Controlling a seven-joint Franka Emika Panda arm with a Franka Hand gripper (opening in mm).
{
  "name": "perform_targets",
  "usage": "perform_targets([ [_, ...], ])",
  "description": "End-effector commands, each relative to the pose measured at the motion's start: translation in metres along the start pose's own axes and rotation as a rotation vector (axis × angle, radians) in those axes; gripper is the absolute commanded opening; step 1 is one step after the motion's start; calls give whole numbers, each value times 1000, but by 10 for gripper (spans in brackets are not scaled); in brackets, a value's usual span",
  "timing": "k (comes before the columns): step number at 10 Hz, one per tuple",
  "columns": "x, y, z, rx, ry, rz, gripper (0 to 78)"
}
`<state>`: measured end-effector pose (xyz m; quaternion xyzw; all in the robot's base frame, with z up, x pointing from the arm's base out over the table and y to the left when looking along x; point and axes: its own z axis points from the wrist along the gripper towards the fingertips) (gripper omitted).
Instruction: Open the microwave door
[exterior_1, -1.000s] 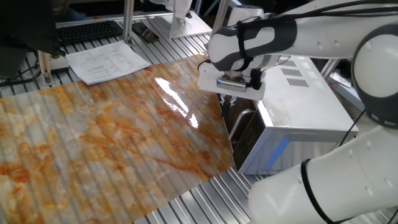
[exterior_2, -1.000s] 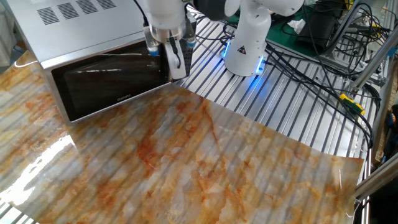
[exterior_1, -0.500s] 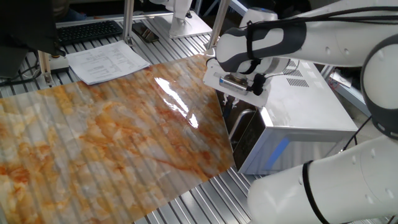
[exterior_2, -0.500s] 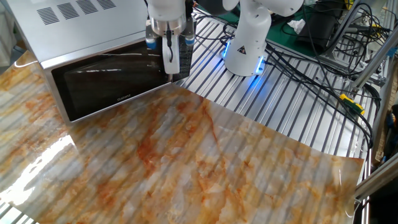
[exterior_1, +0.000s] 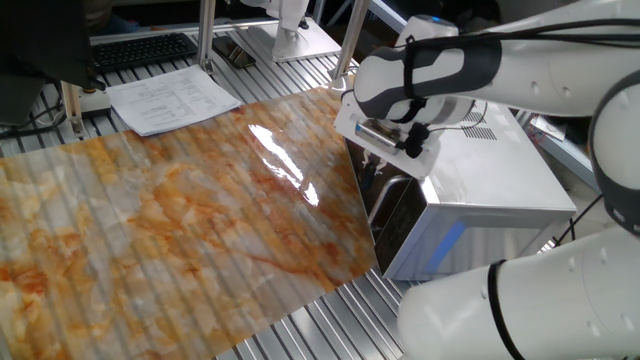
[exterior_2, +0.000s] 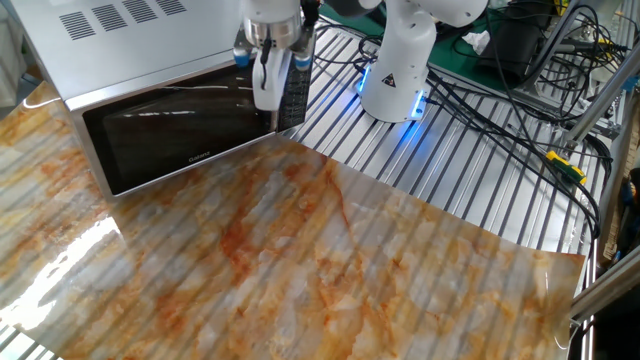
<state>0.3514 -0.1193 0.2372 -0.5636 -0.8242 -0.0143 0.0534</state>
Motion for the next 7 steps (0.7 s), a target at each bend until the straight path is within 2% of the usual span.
perform_targets([
  [1,-2,-19,-9,-157,-142,578,0],
  [2,-2,-19,-9,-157,-143,578,0],
  [3,-2,-19,-9,-180,-169,648,0],
  [5,-2,-19,-9,-180,-192,687,0],
  [7,-2,-19,-10,-170,-198,698,0],
])
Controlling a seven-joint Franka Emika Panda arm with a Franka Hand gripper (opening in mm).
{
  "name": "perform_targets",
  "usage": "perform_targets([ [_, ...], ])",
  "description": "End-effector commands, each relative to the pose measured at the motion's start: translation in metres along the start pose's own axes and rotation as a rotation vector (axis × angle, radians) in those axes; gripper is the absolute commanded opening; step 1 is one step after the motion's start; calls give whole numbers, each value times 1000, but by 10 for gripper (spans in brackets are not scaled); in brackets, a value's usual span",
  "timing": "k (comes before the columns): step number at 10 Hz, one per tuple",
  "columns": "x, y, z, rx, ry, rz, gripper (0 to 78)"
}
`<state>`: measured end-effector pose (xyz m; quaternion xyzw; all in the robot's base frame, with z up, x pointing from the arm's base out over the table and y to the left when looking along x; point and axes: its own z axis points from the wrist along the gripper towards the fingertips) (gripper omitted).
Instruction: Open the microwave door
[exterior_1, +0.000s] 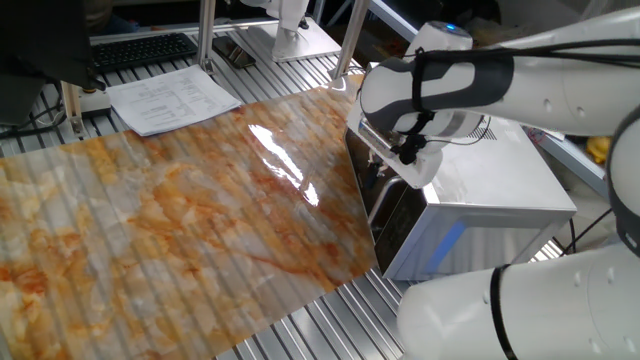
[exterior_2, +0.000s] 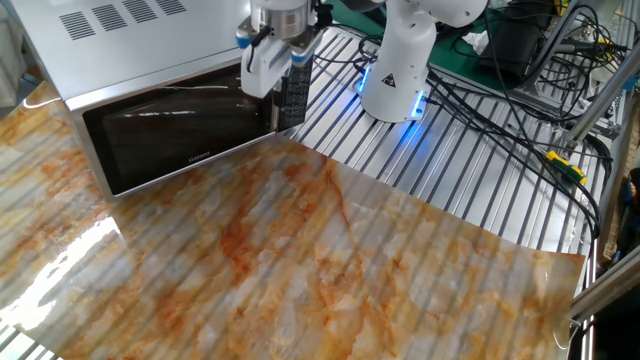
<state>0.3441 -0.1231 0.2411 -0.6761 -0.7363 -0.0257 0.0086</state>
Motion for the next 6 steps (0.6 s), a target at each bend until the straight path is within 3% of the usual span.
perform_targets([
  [1,-5,-9,-7,-89,-153,418,0],
  [6,-5,-9,-6,-65,-163,383,0],
])
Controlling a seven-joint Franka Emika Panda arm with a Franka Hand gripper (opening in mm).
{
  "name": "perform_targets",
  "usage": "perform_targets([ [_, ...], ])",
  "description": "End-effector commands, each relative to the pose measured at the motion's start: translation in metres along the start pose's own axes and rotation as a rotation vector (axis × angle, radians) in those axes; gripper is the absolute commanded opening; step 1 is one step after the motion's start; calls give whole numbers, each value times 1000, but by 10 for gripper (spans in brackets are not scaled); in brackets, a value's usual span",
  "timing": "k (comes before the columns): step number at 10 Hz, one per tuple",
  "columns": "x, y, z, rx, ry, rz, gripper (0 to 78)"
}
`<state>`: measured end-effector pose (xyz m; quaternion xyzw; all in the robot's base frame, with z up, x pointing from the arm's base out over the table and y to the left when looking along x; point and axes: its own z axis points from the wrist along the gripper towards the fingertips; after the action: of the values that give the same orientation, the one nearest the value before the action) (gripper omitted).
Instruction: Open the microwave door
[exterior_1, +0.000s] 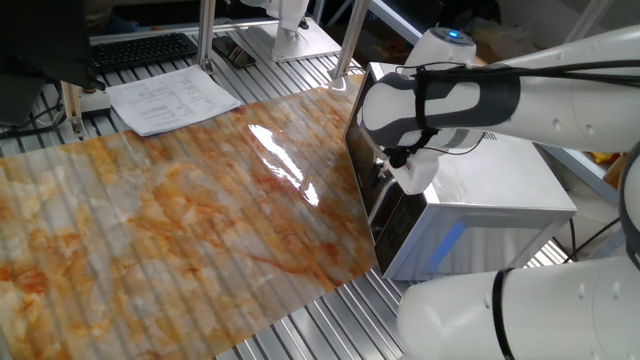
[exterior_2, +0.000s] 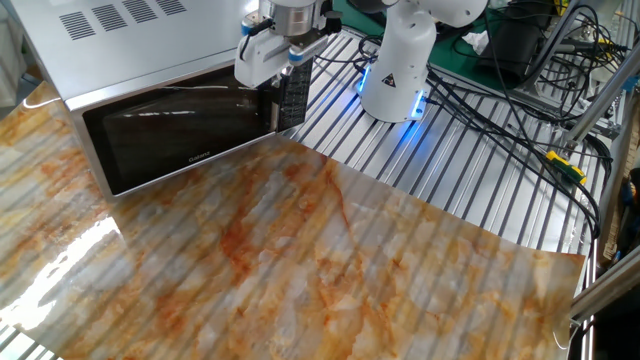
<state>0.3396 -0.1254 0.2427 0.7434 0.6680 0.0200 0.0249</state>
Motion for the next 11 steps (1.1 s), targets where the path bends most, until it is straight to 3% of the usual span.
perform_targets([
  [1,-4,-3,-4,-9,-113,182,0],
  [4,-4,-3,-4,-2,-136,191,0],
  [7,-4,-3,-4,31,-181,195,0],
  [11,-4,-3,-3,66,-176,193,0],
])
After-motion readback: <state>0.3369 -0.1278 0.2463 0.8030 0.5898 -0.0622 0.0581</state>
